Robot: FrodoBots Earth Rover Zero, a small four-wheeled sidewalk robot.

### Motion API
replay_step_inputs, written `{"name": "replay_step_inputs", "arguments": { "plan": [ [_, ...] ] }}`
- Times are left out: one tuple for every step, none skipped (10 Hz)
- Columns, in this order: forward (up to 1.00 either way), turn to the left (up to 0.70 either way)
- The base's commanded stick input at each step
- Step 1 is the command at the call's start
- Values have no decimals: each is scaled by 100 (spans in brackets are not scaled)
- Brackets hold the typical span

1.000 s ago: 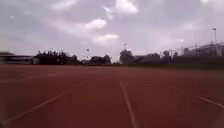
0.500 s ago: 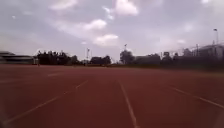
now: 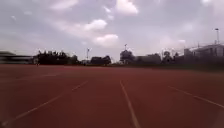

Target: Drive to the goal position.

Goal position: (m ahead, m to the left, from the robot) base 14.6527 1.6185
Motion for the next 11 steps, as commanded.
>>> {"name": "replay_step_inputs", "arguments": {
  "plan": [
    [45,0],
    [45,0],
    [45,0],
    [45,0],
    [45,0],
    [45,0],
    [45,0],
    [45,0],
    [45,0],
    [45,0],
    [45,0]
  ]
}}
